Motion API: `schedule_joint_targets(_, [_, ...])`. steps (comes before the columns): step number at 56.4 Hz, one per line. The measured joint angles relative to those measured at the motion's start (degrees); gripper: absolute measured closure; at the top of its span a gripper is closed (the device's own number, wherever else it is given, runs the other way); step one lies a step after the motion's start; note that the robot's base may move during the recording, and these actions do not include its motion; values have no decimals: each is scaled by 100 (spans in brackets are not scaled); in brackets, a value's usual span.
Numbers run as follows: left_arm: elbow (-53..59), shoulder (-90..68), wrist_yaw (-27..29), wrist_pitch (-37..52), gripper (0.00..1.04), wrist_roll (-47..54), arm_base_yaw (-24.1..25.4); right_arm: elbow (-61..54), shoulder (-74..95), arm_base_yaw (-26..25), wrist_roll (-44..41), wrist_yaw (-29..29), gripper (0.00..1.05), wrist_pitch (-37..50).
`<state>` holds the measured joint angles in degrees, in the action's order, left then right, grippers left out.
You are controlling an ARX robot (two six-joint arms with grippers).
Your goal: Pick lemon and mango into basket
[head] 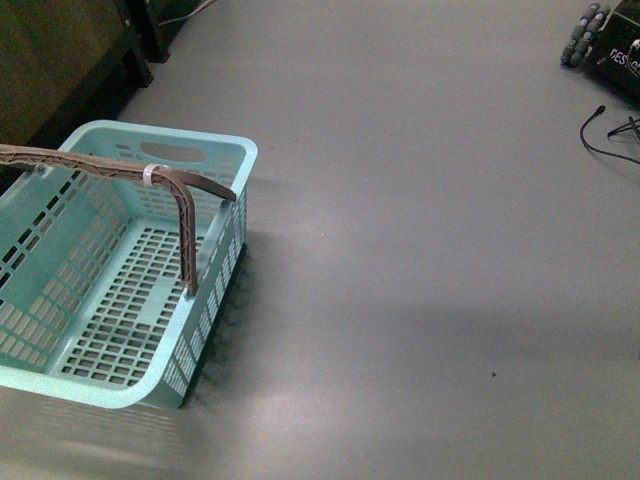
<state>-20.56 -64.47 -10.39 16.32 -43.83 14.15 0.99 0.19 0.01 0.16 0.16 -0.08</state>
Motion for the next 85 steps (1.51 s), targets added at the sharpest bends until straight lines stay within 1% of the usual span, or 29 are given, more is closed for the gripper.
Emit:
schedule_joint_targets(2, [-142, -546, 7, 321, 7, -188, -101, 0, 0, 0, 0, -2, 9, 0])
schedule_joint_targets(7, [-459, -1567, 129, 758, 7, -542, -302, 0, 0, 0, 0, -2, 9, 0])
schedule_joint_targets(13, [-831, -2645, 299, 1014, 7, -920, -503, 0, 0, 0, 0, -2, 9, 0])
schedule_joint_targets(23, [-1499, -3971, 531, 1182, 7, -1451, -855, 0, 0, 0, 0, -2, 9, 0])
schedule_joint_targets(41, [-2933, -5427, 614, 1187, 7, -1958, -1414, 0, 0, 0, 0, -2, 9, 0])
schedule_joint_targets(54, [-4166, -6269, 619, 1016, 7, -2100, -1668, 0, 0, 0, 0, -2, 9, 0])
schedule_joint_targets(62, [-4500, -6483, 638, 944, 7, -2094, -1762, 0, 0, 0, 0, -2, 9, 0])
schedule_joint_targets(66, [-4557, -6570, 634, 933, 20, -2100, -1775, 0, 0, 0, 0, 0, 9, 0])
schedule_joint_targets(67, [-4559, -6577, 634, 933, 21, -2100, -1775, 0, 0, 0, 0, 0, 9, 0])
schedule_joint_targets(71, [-4557, -6649, 634, 960, 39, -2127, -1766, 0, 0, 0, 0, -2, 9, 0])
schedule_joint_targets(75, [-4557, -6699, 647, 957, 51, -2153, -1731, 0, 0, 0, 0, 0, 9, 0])
schedule_joint_targets(80, [-4527, -6714, 654, 953, 69, -2544, -1670, 0, 0, 0, 0, -2, 9, 0])
schedule_joint_targets(82, [-4511, -6714, 662, 949, 75, -2708, -1652, 0, 0, 0, 0, 0, 9, 0])
schedule_joint_targets(85, [-4492, -6712, 671, 949, 77, -2741, -1639, 0, 0, 0, 0, -2, 9, 0])
